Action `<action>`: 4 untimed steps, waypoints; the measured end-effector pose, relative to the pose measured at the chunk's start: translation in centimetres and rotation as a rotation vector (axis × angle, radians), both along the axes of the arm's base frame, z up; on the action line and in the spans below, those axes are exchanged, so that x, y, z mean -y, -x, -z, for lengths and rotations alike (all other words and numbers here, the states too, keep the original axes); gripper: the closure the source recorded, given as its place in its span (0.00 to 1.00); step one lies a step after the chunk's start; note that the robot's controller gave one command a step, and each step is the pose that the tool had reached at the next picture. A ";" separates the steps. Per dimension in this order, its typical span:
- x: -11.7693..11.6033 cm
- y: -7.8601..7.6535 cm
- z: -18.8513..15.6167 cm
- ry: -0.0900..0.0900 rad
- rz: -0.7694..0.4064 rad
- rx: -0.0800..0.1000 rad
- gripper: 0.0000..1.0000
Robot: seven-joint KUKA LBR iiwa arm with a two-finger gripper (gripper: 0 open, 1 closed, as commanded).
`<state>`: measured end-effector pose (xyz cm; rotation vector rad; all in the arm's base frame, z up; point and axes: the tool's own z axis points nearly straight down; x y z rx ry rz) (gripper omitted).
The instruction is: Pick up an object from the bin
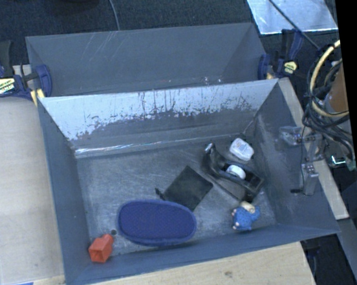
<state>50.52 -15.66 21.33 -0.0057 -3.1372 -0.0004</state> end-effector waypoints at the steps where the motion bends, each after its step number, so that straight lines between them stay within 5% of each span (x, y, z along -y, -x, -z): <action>1: -3.9 -1.5 12.5 -0.001 0.136 0.001 0.00; 2: -3.3 -5.8 14.3 0.003 0.172 -0.005 0.00; 3: -8.5 -6.8 14.3 -0.001 0.218 0.006 0.00; 4: -8.1 -6.6 14.3 0.002 0.220 0.002 1.00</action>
Offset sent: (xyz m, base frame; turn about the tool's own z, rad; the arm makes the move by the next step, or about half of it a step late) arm 0.0153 0.0376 -0.1217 0.1371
